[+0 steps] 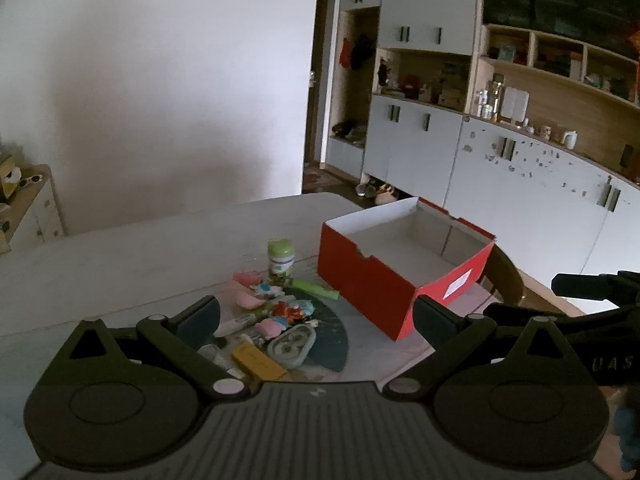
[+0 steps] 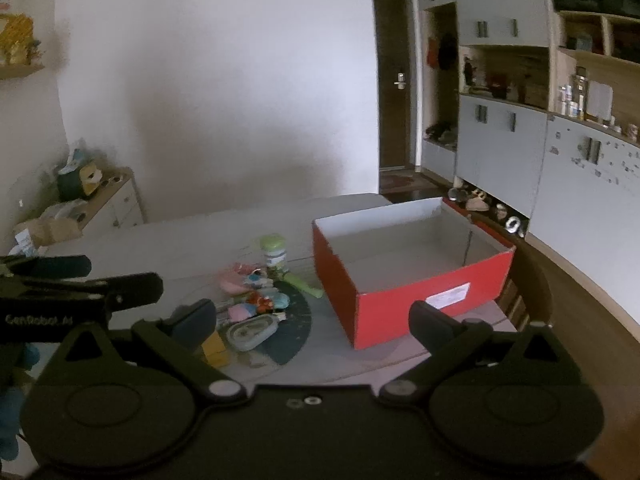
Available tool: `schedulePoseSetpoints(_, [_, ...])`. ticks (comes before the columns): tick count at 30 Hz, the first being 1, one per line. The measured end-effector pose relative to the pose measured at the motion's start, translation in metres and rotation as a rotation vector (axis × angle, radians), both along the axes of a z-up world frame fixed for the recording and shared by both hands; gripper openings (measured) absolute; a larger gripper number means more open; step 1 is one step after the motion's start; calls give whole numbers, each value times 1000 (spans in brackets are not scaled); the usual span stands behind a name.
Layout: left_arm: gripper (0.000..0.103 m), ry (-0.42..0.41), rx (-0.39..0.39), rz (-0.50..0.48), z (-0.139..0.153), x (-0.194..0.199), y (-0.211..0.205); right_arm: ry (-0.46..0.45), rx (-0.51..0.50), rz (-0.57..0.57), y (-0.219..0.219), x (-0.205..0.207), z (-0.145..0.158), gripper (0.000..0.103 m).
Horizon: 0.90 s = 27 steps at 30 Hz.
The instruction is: Organize rigid objects
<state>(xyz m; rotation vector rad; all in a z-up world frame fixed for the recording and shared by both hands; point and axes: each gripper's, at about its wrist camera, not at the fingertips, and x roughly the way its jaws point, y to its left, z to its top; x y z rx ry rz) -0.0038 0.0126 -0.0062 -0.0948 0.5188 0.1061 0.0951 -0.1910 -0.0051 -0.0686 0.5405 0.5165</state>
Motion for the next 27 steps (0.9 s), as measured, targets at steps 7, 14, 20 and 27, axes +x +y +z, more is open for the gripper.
schedulePoseSetpoints(7, [103,24,-20,31,-7,9,19,1,-27,105,21,6,-4,101])
schedulePoseSetpoints(14, [103,55,-46,92,-21,24,46,59,-27,180,39,27,-17,96])
schedulePoseSetpoints(20, [103,134,-42,147,-53,38,69,116,-48,264,58,42,-39,92])
schedulePoseSetpoints(27, [102,248,-108,206,-92,61,95,166,-105,357,87,55,-65,81])
